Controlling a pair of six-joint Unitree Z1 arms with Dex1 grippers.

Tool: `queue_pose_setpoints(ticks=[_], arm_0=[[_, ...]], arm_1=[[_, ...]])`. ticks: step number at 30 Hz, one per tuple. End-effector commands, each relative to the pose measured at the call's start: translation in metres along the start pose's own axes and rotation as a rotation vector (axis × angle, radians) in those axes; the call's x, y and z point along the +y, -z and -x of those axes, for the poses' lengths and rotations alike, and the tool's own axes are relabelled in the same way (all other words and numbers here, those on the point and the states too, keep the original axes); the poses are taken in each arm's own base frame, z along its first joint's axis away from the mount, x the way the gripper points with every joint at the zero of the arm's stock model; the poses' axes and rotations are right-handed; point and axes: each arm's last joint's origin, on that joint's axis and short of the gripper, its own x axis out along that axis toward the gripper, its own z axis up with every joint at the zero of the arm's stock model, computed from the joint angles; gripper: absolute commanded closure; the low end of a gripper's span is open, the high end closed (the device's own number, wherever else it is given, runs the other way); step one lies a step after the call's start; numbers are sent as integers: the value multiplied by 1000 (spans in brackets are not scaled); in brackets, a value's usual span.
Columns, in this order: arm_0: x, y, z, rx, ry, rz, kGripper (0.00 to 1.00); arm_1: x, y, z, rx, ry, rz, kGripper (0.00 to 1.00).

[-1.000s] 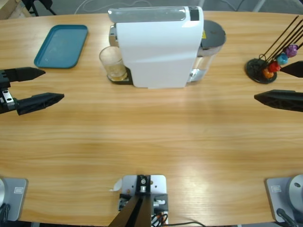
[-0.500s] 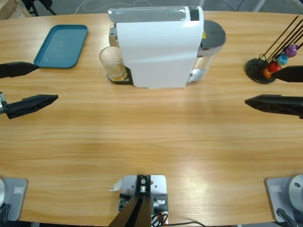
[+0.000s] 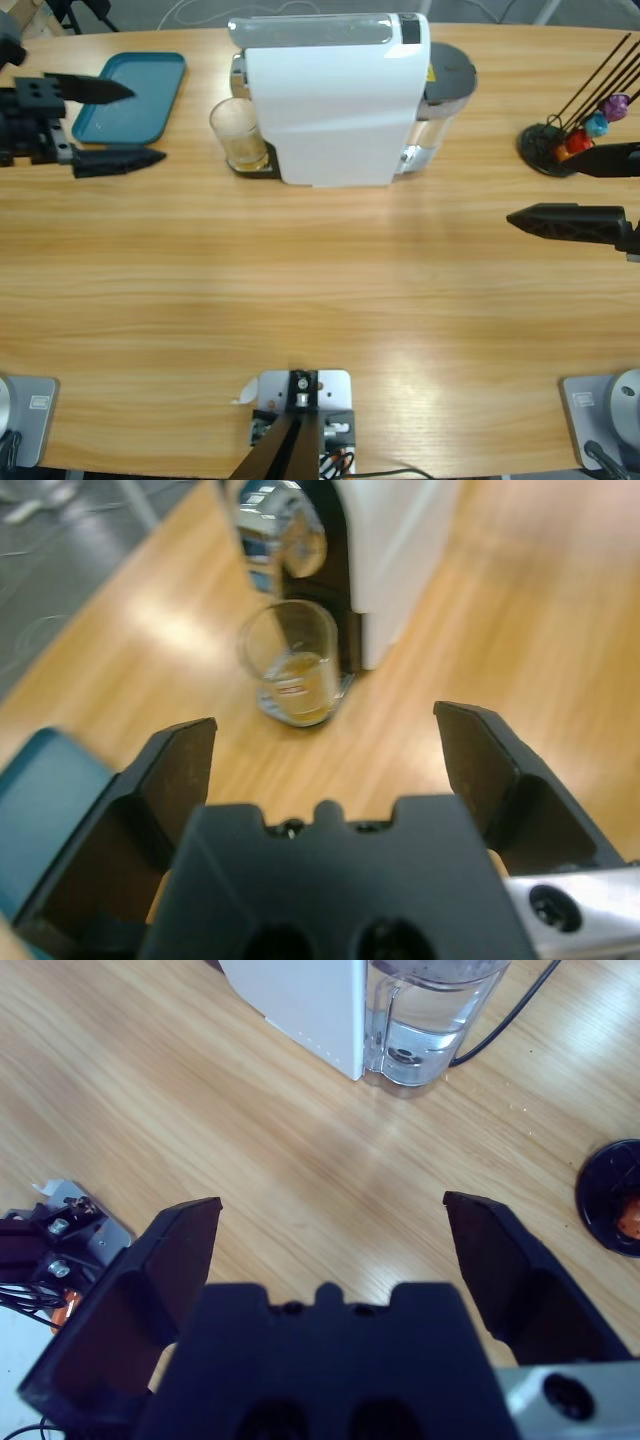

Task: Pour coffee

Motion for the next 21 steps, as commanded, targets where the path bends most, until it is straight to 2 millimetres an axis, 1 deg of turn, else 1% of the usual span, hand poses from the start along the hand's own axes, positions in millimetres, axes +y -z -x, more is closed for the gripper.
queue_pose_setpoints(ticks=[1,5,7,10,15,17,21], arm_0=[[28,23,-28,-1,140,57,32],[42,29,-37,0,126,59,32],[50,28,-43,-3,120,36,32],[61,25,-58,6,120,20,32],[63,26,-78,21,153,11,32],[64,27,-83,24,156,7,32],[65,23,-89,14,160,-12,32]], arm_1=[[-3,7,-15,65,1,-17,0],[-3,6,-18,75,-1,-18,0],[-3,5,-21,85,-2,-17,0],[-3,4,-24,95,-2,-16,0],[-4,4,-26,99,-2,-12,0],[-4,3,-28,102,-3,-13,0],[-4,2,-33,120,-3,-13,0]])
